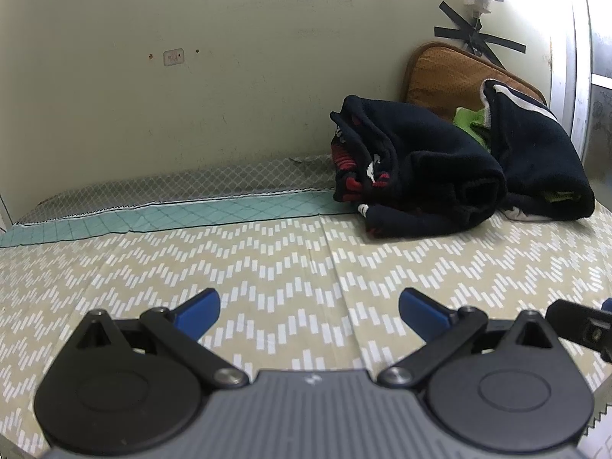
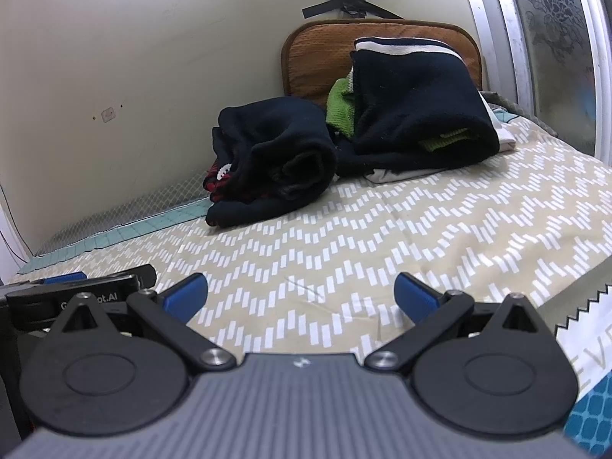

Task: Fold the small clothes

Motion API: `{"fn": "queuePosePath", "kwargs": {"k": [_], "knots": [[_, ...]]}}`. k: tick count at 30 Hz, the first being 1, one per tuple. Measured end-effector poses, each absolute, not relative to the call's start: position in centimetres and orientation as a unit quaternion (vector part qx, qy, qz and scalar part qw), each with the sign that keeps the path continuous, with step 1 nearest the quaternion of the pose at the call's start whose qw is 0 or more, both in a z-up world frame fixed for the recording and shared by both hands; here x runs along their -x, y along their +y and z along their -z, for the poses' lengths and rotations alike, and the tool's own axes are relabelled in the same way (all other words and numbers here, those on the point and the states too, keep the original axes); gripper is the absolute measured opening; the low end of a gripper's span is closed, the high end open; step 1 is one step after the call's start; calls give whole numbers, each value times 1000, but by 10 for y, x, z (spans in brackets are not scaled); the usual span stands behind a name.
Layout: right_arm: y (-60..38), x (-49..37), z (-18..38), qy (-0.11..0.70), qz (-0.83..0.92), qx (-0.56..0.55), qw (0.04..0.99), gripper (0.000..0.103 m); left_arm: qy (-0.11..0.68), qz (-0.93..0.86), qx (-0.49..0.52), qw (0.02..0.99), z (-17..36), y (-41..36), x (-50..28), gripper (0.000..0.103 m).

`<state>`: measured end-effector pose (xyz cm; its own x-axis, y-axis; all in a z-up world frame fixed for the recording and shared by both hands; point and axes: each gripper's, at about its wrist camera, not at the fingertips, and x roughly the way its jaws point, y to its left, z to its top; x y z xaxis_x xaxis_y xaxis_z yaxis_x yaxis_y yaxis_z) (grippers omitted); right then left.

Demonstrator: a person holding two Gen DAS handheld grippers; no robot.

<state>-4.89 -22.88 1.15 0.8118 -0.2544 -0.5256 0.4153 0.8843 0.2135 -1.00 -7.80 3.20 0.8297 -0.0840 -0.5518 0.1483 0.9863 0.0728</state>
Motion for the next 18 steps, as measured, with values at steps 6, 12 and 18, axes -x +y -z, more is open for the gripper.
{"fn": "queuePosePath", "kwargs": {"k": [6, 12, 18], "knots": [[-229, 49, -11, 250, 178, -163, 938, 103, 296, 62, -56, 951, -31, -78, 7, 103], [-230, 49, -11, 250, 175, -168, 937, 103, 302, 64, -56, 949, -30, -78, 6, 103], [-230, 48, -10, 251, 173, -173, 937, 103, 303, 66, -60, 949, -29, -78, 6, 103]]}}
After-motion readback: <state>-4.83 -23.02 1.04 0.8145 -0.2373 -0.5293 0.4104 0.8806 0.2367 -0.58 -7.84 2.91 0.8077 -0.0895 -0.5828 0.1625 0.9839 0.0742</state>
